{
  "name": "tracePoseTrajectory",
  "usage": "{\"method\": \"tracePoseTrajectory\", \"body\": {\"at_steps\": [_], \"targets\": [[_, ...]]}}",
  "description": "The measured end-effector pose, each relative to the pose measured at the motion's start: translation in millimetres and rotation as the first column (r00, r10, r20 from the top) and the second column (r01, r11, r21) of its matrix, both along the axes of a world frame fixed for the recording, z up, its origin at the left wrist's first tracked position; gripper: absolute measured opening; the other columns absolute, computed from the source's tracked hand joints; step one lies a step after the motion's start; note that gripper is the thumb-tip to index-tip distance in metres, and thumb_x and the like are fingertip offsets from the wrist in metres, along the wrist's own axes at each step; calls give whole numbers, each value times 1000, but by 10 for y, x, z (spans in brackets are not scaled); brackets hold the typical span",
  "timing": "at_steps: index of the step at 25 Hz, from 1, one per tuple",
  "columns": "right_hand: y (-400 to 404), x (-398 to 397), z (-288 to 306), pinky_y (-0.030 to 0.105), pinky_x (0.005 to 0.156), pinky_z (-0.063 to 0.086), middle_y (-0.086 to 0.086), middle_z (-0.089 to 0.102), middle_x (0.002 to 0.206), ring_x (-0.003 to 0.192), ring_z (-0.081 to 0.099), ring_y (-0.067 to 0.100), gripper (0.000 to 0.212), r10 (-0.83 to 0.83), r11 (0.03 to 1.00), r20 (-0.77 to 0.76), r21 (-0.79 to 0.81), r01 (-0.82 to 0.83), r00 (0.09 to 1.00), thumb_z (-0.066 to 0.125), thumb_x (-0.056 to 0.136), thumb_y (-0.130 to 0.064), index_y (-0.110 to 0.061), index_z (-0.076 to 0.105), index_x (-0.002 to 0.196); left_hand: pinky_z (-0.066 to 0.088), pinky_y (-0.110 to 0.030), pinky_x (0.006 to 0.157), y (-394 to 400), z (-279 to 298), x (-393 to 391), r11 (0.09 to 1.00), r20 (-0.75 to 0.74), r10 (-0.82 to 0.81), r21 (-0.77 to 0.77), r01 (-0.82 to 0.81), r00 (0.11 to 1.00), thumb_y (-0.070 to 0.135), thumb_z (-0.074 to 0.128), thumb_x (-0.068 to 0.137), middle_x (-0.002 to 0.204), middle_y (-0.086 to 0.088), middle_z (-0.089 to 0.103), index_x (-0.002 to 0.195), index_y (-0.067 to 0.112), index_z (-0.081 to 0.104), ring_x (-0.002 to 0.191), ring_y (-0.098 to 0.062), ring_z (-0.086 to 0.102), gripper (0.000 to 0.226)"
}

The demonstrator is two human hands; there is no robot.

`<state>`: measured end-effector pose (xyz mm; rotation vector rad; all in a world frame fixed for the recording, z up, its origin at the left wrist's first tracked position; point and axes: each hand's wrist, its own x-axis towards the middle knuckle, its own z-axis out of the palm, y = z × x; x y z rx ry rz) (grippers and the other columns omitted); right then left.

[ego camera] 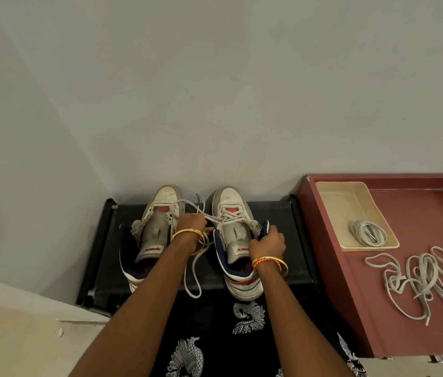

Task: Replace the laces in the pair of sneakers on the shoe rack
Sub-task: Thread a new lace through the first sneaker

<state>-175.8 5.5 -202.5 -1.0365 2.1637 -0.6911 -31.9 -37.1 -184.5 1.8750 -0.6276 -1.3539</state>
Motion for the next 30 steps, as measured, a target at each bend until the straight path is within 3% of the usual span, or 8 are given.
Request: {"method": "tracePoseTrajectory", "body": {"at_steps": [4,8,11,16,22,24,26,30], "targets": [[5,-27,-10,48,93,46,21,49,121,113,49,39,39,49,999,2,3,-49,999,60,80,-3,-2,51,118,40,-32,74,-10,53,-22,995,-320,37,96,-7,947,18,49,88,71,-6,57,76,10,54,71,-19,50,16],[20,-38,-11,47,92,46,20,50,120,111,50,38,38,77,997,-11,8,-77,997,60,81,-5,-3,51,118,39,-39,89,-190,307,23,977,-504,134,-78,-200,853,13,43,91,79,-7,66,79,13,52,83,-25,58,15],[20,-50,-13,46,89,48,20,51,117,109,50,38,35,79,997,16,5,-79,997,60,80,-5,-3,52,115,47,-35,86,-349,776,135,961,-523,-7,-239,-139,853,10,42,93,88,-8,66,83,10,51,79,-24,63,14],[81,-46,101,46,98,40,14,48,125,117,46,33,42,94,993,31,-68,-91,995,65,79,-15,-10,52,119,43,-20,49,-299,1679,158,879,-59,-375,-338,335,925,16,51,93,67,2,63,98,6,64,47,-10,47,17],[35,131,1236,-3,98,23,-16,35,136,127,31,-4,77,440,703,189,-681,-205,878,75,78,-17,-23,32,142,35,-17,46,37,2320,115,599,307,-710,-210,773,633,24,50,96,55,8,54,99,10,71,40,-6,38,26],[15,168,1540,7,100,34,-11,54,125,119,48,0,55,586,616,170,-729,-298,792,70,83,-17,-24,44,132,35,-16,47,143,2419,136,506,321,-762,-248,826,563,26,50,96,50,10,46,96,13,72,42,-6,35,25],[43,120,1708,23,89,50,-2,67,93,89,64,5,24,666,569,210,-763,-305,716,63,88,-11,-21,61,110,36,-17,50,195,2426,233,549,328,-684,-356,756,651,27,51,95,48,12,40,91,14,72,44,-6,35,25],[138,-213,1654,15,65,50,3,63,71,61,56,0,14,582,646,283,-730,-223,763,59,89,-5,-12,68,98,35,-21,52,212,2175,573,806,97,-260,-525,271,961,24,50,96,48,11,42,80,14,68,46,-8,37,27]]}}
